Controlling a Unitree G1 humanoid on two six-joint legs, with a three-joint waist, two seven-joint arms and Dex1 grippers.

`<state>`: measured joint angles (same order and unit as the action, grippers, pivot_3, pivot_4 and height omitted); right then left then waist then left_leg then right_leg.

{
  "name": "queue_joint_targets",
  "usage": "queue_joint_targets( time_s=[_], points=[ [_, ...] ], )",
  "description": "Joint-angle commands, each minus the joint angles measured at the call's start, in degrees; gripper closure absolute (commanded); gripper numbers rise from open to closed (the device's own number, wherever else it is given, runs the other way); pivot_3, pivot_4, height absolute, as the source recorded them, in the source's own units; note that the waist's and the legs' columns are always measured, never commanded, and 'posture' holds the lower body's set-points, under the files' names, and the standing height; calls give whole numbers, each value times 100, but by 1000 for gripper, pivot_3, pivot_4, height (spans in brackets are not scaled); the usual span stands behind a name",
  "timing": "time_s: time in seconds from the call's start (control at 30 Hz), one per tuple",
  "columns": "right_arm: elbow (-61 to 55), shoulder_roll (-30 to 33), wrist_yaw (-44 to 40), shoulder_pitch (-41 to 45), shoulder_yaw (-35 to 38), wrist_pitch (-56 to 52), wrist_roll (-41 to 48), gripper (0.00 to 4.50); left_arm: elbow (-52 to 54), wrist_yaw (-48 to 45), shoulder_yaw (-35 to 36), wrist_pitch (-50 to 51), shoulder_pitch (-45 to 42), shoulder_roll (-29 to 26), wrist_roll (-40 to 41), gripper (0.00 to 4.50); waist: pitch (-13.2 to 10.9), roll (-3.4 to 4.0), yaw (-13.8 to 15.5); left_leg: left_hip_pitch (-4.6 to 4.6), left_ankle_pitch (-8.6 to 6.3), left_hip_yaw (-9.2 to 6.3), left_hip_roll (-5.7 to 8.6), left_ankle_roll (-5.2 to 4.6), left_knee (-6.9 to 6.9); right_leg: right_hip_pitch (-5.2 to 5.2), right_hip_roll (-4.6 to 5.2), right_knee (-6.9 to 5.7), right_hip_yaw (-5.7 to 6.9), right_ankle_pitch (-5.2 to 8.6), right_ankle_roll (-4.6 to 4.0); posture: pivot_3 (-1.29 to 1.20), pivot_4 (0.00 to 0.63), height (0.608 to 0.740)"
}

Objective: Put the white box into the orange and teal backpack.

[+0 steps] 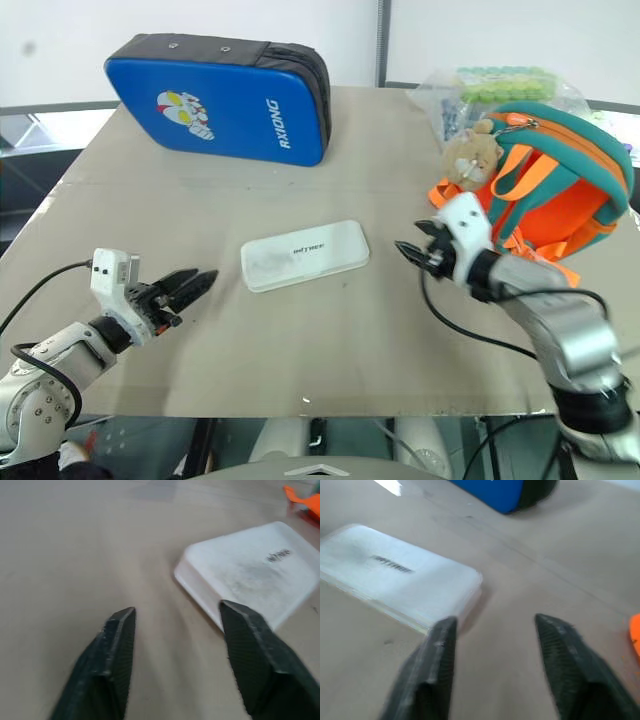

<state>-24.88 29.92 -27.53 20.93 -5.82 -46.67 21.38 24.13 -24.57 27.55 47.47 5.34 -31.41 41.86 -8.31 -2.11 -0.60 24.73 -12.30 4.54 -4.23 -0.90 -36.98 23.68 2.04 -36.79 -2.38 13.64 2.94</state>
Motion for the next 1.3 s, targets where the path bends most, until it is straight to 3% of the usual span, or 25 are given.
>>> queue_joint_targets(
  time_s=[0.03, 0.07, 0.2, 0.3, 0.5, 0.83, 0.93, 1.0, 1.1, 1.17, 1.23, 1.3],
  points=[
    [783, -266, 414, 556, -881, 208, -901, 3929, 236, 766, -215, 372, -343, 105, -124, 3737, 1, -2, -5, -1, 0, -3, 0, 0, -6, -1, -2, -4, 2, 0, 0, 0, 150, 740],
    [1053, -371, 467, 690, -1034, 293, -1064, 4483, 271, 850, -367, 429, -414, 106, -204, 4264, 1, -2, -2, -4, 0, -4, 0, 0, -6, -3, -3, -7, 2, 0, 0, 0, 150, 740],
    [2448, -953, 671, 1350, -1449, 949, -1668, 4483, 257, 1017, -1012, 584, -777, 92, -451, 4264, 3, -4, -10, -3, 0, -3, 0, 1, -9, -5, -4, -8, 2, -6, 9, 0, 150, 740],
    [3002, -1155, 363, 1585, -1650, 1266, -1830, 4483, 174, 886, -1415, 584, -956, 6, -628, 4264, 1, -1, -16, -3, 1, -1, -1, 1, -10, -3, -6, -8, 1, -8, 12, 0, 150, 740],
    [2026, -813, -584, 1086, -1812, 1272, -1711, 4483, -239, 168, -2055, 31, -1237, -420, -1167, 4264, 1, 1, 15, 2, 0, -4, 0, 2, 6, -1, -3, -5, 10, -13, 22, 0, 150, 740],
    [354, -497, -212, -71, -1085, 29, -1709, 4483, -505, -650, -2326, -88, -1394, -440, -1207, 4264, 2, 1, 13, -1, 0, -3, 0, 2, 1, -2, 0, -8, 9, -2, 2, 0, 150, 740],
    [352, -367, -125, -237, -981, 96, -1830, 4500, -571, -929, -2011, 283, -1371, -570, -876, 3501, 2, 0, -1, -2, 0, 0, 0, 2, -3, -2, 1, -8, 8, -1, 1, 0, 150, 740],
    [413, -206, -162, -296, -970, 213, -1913, 4500, -697, -875, -1728, 467, -1512, -650, -802, 2762, 2, 0, -7, -3, 0, 0, -1, 2, -3, -2, 0, -8, 8, -1, 1, 0, 150, 740],
    [526, -74, -221, -321, -859, 339, -1889, 4500, -1041, -1053, -1343, 853, -1709, -1001, -622, 1091, 1, 0, -10, -4, 0, -5, -2, 1, -3, -2, -4, -8, 10, -1, 2, 0, 150, 740],
    [658, 40, -286, -289, -779, 470, -1876, 4500, -1404, -1663, -983, 1671, -1850, -1451, 48, 165, 0, -2, -32, -4, 0, -7, -2, 1, -3, -1, -6, -9, 10, -1, 2, 0, 150, 740],
    [782, 118, -339, -244, -776, 606, -1893, 4500, -1806, -2051, -771, 2799, -2135, -1796, 725, 35, -1, -1, -30, -3, 0, -4, -3, 1, -2, 0, -6, -6, 9, 0, 3, 0, 150, 740],
    [852, 129, -369, -212, -786, 694, -1905, 4500, -1938, -2214, -844, 3199, -2231, -1947, 928, 35, -2, -3, -21, -1, 0, -3, -2, 1, -3, 0, -3, -4, 10, 0, 5, 0, 150, 740]
  ],
)
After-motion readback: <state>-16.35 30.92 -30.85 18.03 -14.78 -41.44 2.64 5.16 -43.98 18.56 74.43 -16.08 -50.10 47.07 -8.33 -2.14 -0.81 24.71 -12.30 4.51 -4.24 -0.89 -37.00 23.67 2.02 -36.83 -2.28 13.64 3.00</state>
